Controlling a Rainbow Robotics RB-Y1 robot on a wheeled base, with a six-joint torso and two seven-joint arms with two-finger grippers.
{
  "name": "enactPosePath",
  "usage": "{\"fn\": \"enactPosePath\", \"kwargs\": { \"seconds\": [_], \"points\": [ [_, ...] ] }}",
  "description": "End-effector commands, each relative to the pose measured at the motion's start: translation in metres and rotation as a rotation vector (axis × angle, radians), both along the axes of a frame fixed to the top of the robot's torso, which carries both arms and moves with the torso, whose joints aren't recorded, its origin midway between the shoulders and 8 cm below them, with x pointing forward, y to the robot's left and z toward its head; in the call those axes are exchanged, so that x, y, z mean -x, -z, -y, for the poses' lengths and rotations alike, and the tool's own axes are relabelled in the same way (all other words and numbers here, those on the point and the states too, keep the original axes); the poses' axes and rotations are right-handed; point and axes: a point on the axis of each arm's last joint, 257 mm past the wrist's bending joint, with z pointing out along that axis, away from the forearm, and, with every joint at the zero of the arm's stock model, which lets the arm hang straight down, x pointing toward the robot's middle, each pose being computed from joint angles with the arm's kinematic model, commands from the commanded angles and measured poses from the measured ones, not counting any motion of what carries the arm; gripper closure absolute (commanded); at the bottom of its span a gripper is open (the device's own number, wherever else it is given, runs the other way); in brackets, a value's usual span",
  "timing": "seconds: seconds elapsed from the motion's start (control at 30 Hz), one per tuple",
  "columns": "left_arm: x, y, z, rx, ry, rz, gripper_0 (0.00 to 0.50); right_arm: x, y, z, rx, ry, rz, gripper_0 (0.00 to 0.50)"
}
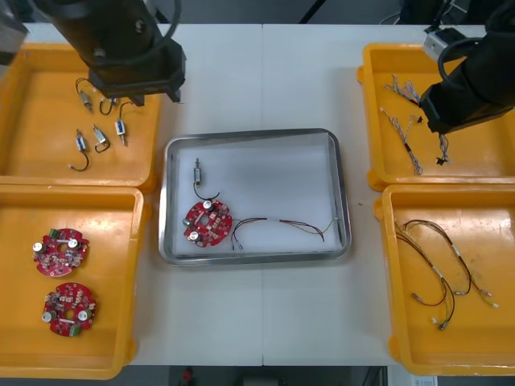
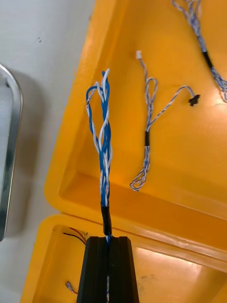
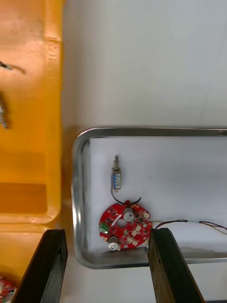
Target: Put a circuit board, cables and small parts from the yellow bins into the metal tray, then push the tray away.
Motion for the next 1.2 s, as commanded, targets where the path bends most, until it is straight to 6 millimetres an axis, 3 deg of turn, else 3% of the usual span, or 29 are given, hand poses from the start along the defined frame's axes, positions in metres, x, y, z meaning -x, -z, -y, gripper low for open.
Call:
{"fn": "enactPosePath", "kwargs": {
  "seconds": [0.03, 0.37, 0.53, 0.9, 1.03, 1.2],
  "points": [
    [0.000, -0.052, -0.040, 0.020, -0.071, 0.063, 0.000, 0.008, -0.010, -0.032, 0.110, -0.163, 0.040, 0.500],
    [0.012, -0.072, -0.126, 0.009, -0.179, 0.018, 0.000, 0.032, 0.010, -0.105, 0.109, -0.451, 0.019, 0.500],
    [0.005, -0.074, -0.152, 0.046, -0.238, 0.011, 0.000, 0.034, 0.014, -0.129, 0.174, -0.638, 0.039, 0.500],
    [-0.024, -0.041, -0.200, 0.071, -0.294, 0.016, 0.000, 0.026, 0.046, -0.187, 0.274, -1.003, 0.107, 0.500],
    [-0.032, -0.025, -0.219, 0.039, -0.319, 0.043, 0.000, 0.017, 0.057, -0.197, 0.323, -1.086, 0.109, 0.500],
    [-0.040, -0.014, -0.225, 0.033, -0.317, 0.072, 0.000, 0.004, 0.064, -0.209, 0.369, -1.149, 0.110, 0.500]
  ]
}}
